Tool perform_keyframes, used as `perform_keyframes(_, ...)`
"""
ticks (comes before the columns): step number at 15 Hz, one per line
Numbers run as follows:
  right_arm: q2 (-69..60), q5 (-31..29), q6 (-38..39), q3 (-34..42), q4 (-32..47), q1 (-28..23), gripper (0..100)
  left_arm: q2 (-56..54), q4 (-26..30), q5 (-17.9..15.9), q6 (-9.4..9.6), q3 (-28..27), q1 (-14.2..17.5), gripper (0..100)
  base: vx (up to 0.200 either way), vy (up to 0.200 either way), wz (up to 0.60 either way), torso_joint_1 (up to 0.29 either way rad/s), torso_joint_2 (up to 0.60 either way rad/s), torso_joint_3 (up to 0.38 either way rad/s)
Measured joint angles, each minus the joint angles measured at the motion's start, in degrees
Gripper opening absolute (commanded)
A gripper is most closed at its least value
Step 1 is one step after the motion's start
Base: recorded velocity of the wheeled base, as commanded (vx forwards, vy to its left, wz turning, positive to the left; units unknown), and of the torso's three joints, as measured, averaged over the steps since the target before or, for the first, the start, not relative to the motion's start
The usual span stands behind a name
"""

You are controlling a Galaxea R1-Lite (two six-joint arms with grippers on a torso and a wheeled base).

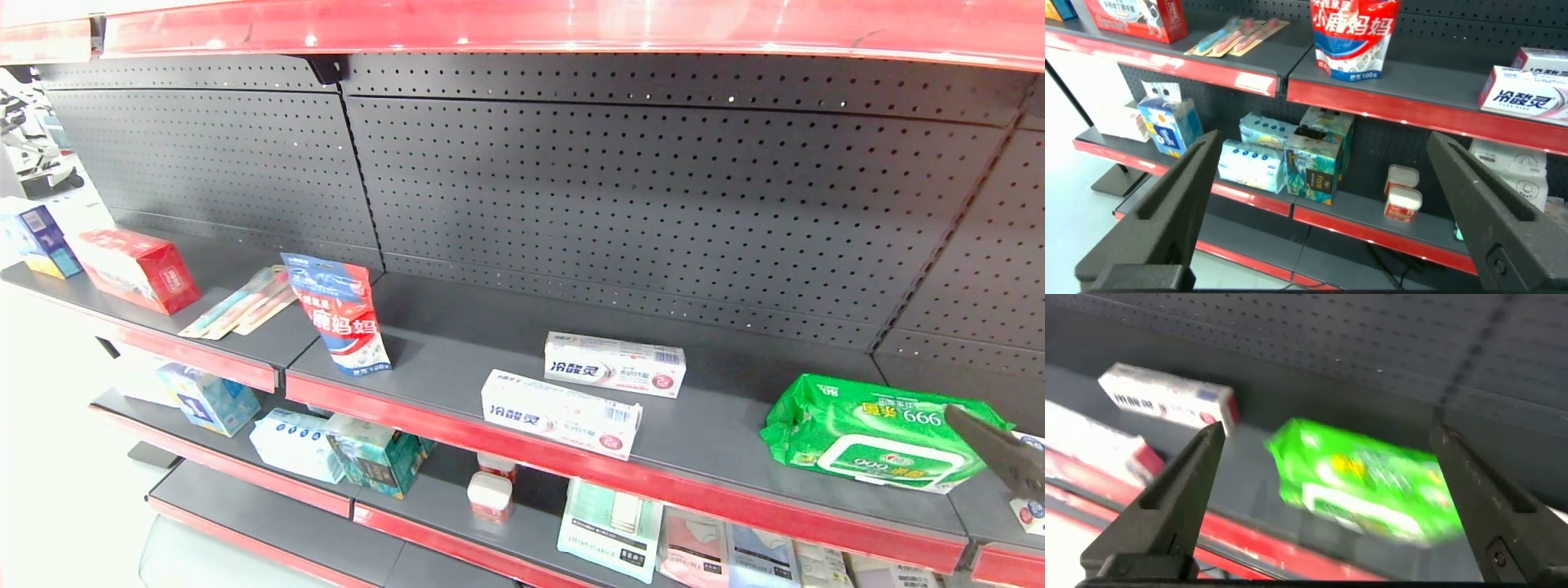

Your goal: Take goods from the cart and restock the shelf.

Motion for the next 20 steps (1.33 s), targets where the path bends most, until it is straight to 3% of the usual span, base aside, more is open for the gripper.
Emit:
perform_keyframes(4,-18.25,1.15,-1.83,2.71,18.01,-2.91,100,0.00,0.00,0.00,-0.02,0.00,0.00,100,0.000,0.000,0.00,0.000,0.00,0.000)
perform_keyframes(11,-40.38,-0.85,-6.46,4.72,38.80,-4.85,100,0.00,0.00,0.00,0.02,0.00,0.00,100,0.000,0.000,0.00,0.000,0.00,0.000)
perform_keyframes(13,-44.09,-3.27,-6.92,4.79,39.95,-5.05,100,0.00,0.00,0.02,0.02,0.00,0.00,100,0.000,0.000,0.00,0.000,0.00,0.000)
perform_keyframes(20,-46.76,-5.94,-5.07,5.21,39.97,-5.10,100,0.00,0.02,-0.15,0.76,0.00,0.00,100,0.000,0.000,-0.60,0.006,0.00,0.003)
